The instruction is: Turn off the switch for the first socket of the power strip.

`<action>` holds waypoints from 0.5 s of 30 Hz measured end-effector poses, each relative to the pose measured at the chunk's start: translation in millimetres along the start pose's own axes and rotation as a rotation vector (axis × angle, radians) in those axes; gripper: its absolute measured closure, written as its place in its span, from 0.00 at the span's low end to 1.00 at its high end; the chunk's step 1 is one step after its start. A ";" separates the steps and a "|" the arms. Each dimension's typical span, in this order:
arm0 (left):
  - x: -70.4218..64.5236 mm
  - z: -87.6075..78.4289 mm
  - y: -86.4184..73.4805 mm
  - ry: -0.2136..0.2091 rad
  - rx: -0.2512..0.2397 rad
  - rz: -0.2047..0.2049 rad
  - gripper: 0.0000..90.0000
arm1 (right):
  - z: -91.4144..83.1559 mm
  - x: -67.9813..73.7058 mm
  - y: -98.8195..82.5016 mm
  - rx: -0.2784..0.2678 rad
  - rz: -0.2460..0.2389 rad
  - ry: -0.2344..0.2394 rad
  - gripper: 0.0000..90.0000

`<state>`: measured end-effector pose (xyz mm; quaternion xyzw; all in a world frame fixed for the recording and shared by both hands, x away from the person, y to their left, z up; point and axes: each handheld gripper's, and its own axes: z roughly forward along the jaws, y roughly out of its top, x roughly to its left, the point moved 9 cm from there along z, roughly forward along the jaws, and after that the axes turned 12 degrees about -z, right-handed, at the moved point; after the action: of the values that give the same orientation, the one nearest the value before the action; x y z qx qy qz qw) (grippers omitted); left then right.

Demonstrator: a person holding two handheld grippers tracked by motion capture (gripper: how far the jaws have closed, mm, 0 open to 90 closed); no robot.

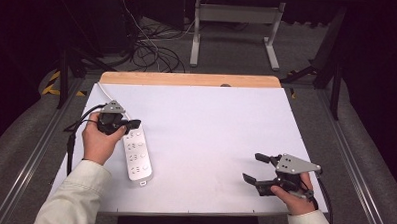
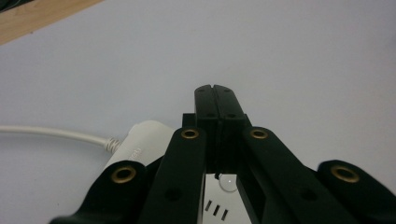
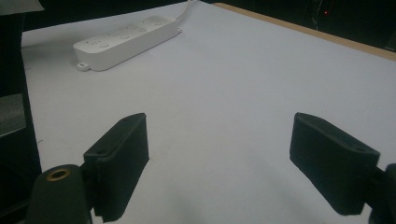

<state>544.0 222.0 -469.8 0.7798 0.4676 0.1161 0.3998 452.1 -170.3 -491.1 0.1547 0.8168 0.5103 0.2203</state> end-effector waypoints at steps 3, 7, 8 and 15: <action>2.9 3.6 -3.2 0.013 0.027 -0.006 1.00 | -0.4 -0.3 -0.1 0.001 0.000 -0.001 0.22; 7.1 7.3 -6.6 0.028 0.056 0.004 1.00 | -0.1 -0.1 -0.4 0.003 -0.001 -0.001 0.22; 6.7 8.6 -7.8 0.028 0.062 -0.006 1.00 | -0.1 -0.2 -0.4 0.003 -0.001 -0.001 0.22; 11.8 15.7 -13.5 0.053 0.105 0.005 1.00 | -0.2 -0.3 -0.6 0.004 -0.001 -0.001 0.22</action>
<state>550.4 227.0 -492.2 0.7974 0.4817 0.1128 0.3454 452.3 -170.9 -491.5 0.1548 0.8178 0.5085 0.2205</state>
